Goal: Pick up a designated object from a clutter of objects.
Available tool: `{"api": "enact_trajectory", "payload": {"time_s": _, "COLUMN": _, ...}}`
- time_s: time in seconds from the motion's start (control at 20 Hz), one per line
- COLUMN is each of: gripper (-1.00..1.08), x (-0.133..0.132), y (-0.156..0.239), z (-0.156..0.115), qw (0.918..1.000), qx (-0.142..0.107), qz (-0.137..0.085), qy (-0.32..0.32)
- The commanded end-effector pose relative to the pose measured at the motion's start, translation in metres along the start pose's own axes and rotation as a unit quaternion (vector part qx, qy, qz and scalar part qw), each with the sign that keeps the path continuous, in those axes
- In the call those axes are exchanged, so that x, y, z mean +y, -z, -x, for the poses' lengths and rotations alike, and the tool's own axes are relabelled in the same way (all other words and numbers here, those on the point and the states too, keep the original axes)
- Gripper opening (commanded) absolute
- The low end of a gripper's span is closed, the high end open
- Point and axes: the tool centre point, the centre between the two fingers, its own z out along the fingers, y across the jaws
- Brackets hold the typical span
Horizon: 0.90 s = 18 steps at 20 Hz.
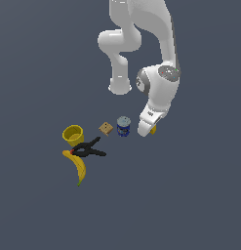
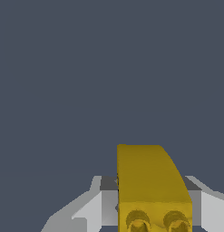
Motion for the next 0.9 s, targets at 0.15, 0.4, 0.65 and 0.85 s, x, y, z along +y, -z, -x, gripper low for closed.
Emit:
{"api": "enact_trajectory", "payload": {"time_s": 0.15, "gripper": -1.0, "x": -0.005, "y": 0.054, "z": -0.005, "qw": 1.0, "qx": 0.001, "qz": -0.001, "qy": 0.001}}
{"api": "enact_trajectory", "payload": {"time_s": 0.4, "gripper": -1.0, "x": -0.008, "y": 0.103, "z": -0.009, "qw": 1.0, "qx": 0.001, "qz": -0.001, "qy": 0.001}}
{"api": "enact_trajectory", "payload": {"time_s": 0.65, "gripper": -1.0, "x": -0.012, "y": 0.151, "z": -0.014, "qw": 1.0, "qx": 0.001, "qz": -0.001, "qy": 0.001}}
{"api": "enact_trajectory", "payload": {"time_s": 0.85, "gripper": -1.0, "x": -0.014, "y": 0.19, "z": -0.018, "qw": 1.0, "qx": 0.001, "qz": -0.001, "qy": 0.001}}
